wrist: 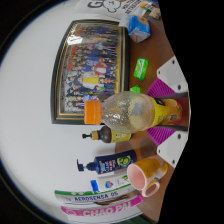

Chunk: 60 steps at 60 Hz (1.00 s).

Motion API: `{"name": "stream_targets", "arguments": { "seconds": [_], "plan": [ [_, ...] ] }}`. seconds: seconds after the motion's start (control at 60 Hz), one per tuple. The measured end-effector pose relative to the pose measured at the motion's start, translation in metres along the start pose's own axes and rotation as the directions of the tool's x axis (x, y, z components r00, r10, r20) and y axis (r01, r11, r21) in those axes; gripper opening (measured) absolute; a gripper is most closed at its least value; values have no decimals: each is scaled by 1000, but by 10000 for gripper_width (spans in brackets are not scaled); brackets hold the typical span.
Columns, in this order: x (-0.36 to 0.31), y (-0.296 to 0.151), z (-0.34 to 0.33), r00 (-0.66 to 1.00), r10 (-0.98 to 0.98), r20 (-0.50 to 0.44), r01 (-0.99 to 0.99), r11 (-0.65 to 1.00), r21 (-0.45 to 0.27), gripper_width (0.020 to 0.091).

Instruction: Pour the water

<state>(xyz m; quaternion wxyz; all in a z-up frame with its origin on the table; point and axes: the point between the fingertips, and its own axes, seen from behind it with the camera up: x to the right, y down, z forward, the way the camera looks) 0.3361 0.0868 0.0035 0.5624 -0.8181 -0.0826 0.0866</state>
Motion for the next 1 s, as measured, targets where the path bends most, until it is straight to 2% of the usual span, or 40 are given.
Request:
{"name": "stream_targets", "arguments": {
  "seconds": [0.05, 0.083, 0.15, 0.2, 0.25, 0.483, 0.733, 1.0],
  "plan": [
    [1, 2, -1, 1000, 21, -4, -21, 1000, -10, 473],
    [2, 9, -1, 999, 30, -11, -30, 998, -46, 561],
    [5, 22, -6, 999, 43, -33, -47, 991, -128, 855],
    [7, 26, -15, 997, 53, -50, -61, 984, -167, 818],
    [7, 24, -29, 996, 57, -73, -69, 980, -189, 863],
    [-26, 6, -146, 986, 34, -161, -80, 953, -291, 857],
    [-85, 1, -261, 969, -9, -245, -73, 943, -325, 852],
    [-110, 6, -302, 953, -30, -302, -69, 947, -313, 853]
  ]
}}
